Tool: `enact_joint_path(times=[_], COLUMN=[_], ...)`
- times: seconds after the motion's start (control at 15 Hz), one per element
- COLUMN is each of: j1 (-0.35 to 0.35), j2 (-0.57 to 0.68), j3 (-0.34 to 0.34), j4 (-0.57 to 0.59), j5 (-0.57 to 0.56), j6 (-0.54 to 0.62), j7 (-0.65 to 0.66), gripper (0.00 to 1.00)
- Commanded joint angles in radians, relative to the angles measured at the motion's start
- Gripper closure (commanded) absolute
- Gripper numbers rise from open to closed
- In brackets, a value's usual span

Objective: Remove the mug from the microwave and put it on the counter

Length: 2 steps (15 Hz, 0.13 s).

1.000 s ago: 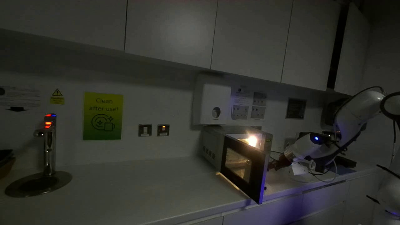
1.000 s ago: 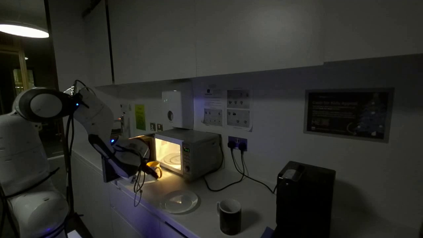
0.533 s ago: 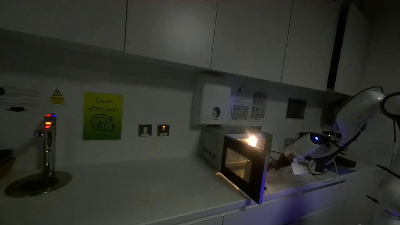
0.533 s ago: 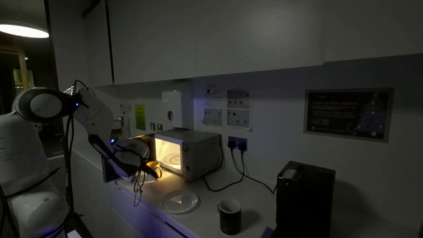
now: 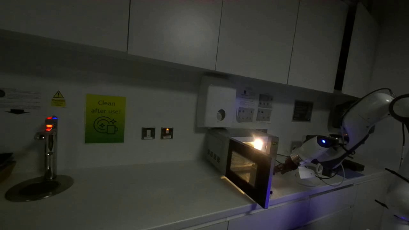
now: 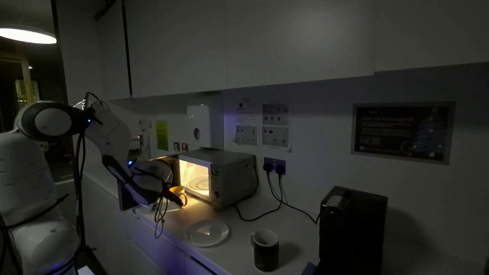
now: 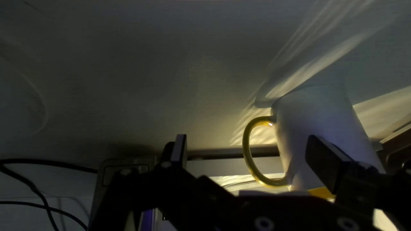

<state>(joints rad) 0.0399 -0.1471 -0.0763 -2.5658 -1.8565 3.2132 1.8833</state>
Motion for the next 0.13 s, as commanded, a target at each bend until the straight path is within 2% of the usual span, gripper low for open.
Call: enact_joint_path(times=[0.0, 0.07], j1=[0.0, 0.0], j2=[0.0, 0.0], j3=[0.0, 0.0], j4=[0.0, 0.0], j5=[0.0, 0.0], j6=[0.0, 0.0], j7=[0.0, 0.0], gripper=[0.0, 0.0])
